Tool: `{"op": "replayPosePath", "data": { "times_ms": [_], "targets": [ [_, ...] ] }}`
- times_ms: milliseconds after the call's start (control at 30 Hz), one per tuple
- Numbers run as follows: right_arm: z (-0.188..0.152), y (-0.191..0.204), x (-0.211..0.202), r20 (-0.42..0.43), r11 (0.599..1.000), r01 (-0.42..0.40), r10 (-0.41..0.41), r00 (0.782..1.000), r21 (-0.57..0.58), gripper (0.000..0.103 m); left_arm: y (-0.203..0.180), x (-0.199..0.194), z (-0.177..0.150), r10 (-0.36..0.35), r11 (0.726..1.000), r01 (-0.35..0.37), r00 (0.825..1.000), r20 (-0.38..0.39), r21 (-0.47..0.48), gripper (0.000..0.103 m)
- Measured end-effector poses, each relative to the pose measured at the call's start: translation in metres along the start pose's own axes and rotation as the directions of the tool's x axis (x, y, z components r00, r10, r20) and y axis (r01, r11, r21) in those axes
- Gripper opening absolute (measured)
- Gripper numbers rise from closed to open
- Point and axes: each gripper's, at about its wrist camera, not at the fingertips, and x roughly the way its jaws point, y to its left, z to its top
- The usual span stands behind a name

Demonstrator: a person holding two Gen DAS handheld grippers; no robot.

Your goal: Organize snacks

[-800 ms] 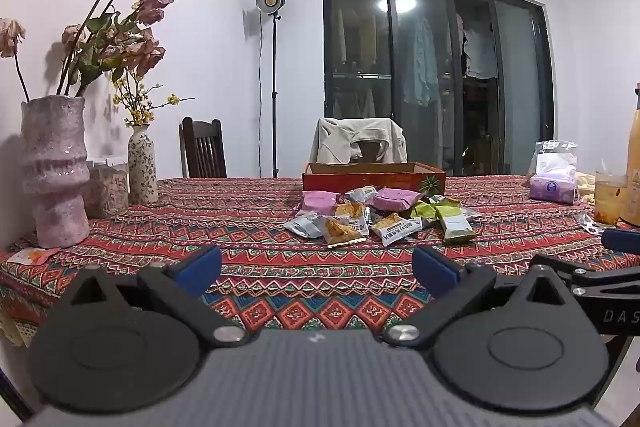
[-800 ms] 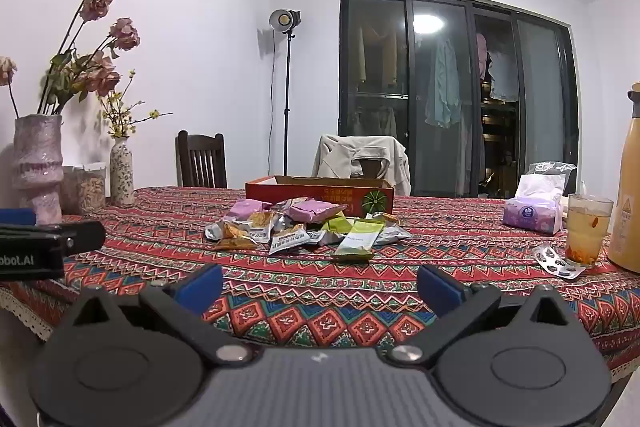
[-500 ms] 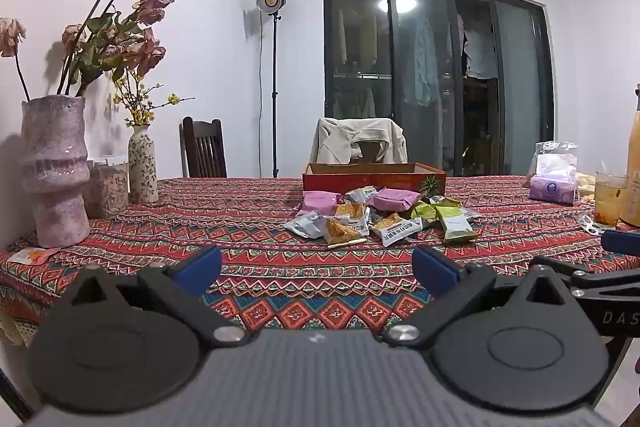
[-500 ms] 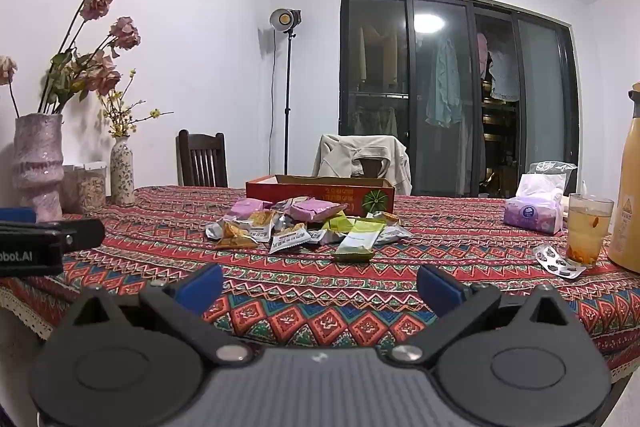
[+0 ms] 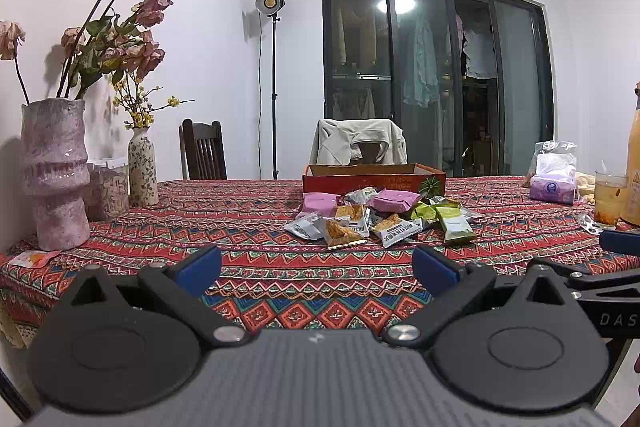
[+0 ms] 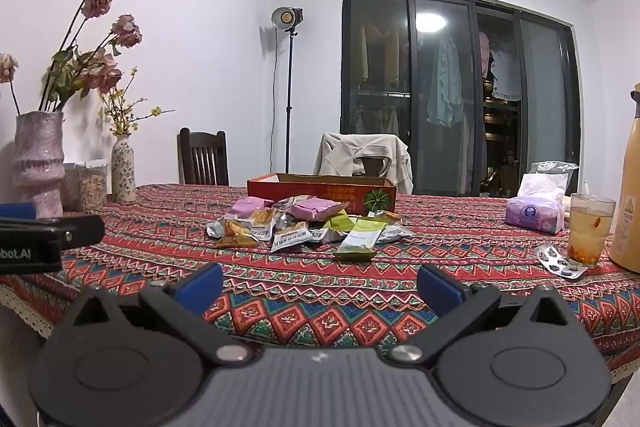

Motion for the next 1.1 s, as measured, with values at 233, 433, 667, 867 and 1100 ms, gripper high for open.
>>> {"op": "replayPosePath", "data": {
  "times_ms": [233, 433, 667, 867, 1100],
  "targets": [
    [-0.0003, 0.0003, 0.0005, -0.001, 1.000, 0.000, 0.000, 1.000, 0.000, 0.103, -0.0002, -0.0001, -0.0004, 0.000, 1.000, 0.000, 1.000, 0.001, 0.001, 0.103],
    [-0.0012, 0.0004, 0.0002, -0.002, 1.000, 0.000, 0.000, 1.000, 0.000, 0.103, 0.0000, -0.0007, 0.0013, 0.001, 1.000, -0.001, 1.000, -0.001, 0.001, 0.103],
    [-0.0019, 0.0008, 0.0009, -0.003, 1.000, 0.000, 0.000, 1.000, -0.001, 0.103, -0.0002, -0.0012, 0.0012, 0.001, 1.000, -0.001, 1.000, -0.001, 0.003, 0.103],
    [-0.0024, 0.0007, 0.0009, -0.004, 1.000, 0.000, 0.000, 1.000, 0.000, 0.103, -0.0004, -0.0012, 0.0011, 0.001, 1.000, -0.001, 1.000, -0.001, 0.003, 0.103],
    [-0.0021, 0.0011, 0.0007, -0.005, 1.000, -0.001, 0.001, 1.000, 0.000, 0.103, -0.0005, -0.0012, 0.0013, 0.001, 1.000, -0.001, 1.000, -0.002, 0.004, 0.103]
  ]
}}
